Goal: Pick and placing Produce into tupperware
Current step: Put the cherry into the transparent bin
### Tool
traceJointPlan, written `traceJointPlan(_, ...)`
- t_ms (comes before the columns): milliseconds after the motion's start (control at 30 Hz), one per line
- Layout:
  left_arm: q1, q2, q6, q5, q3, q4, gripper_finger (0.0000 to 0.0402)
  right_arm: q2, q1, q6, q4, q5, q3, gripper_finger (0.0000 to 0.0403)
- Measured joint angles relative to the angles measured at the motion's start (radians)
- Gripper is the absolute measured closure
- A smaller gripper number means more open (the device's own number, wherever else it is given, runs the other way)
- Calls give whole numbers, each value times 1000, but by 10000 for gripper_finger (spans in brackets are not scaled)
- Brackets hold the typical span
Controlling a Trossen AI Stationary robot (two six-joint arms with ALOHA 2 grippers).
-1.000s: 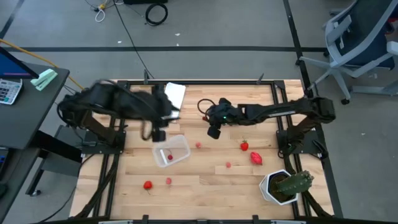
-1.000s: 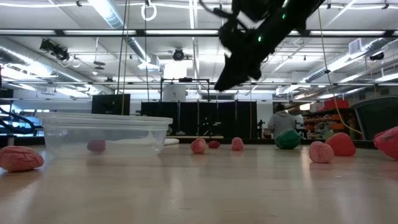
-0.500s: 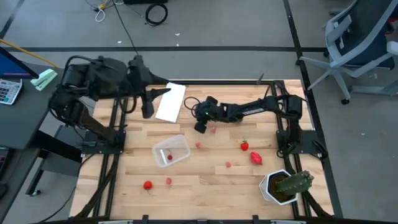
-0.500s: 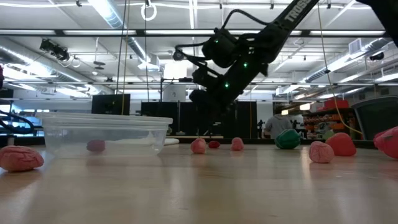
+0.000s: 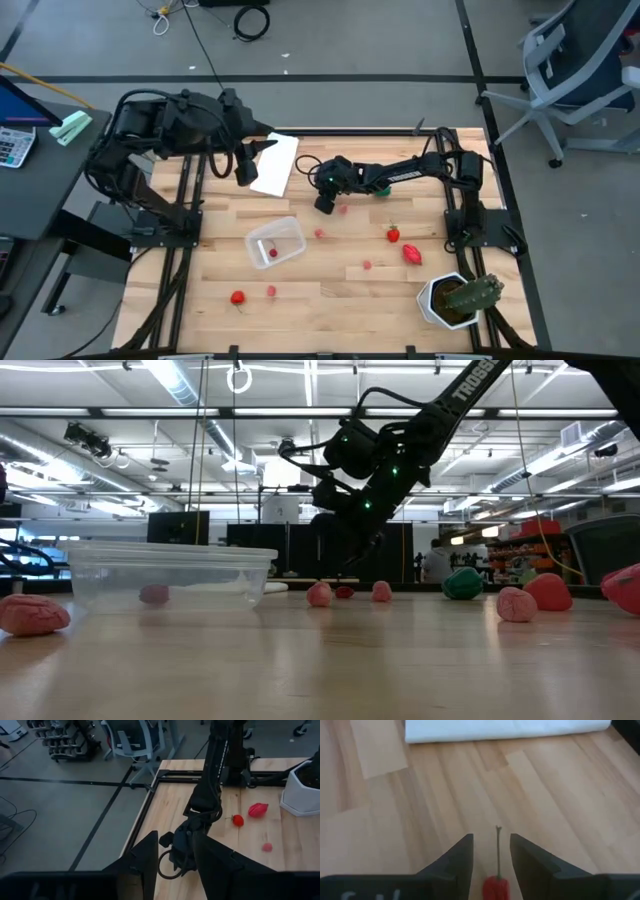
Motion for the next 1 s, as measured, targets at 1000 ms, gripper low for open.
traceJointPlan(1000,0,2,0,0,0,3,288,72,-41,28,66,20,-5,334)
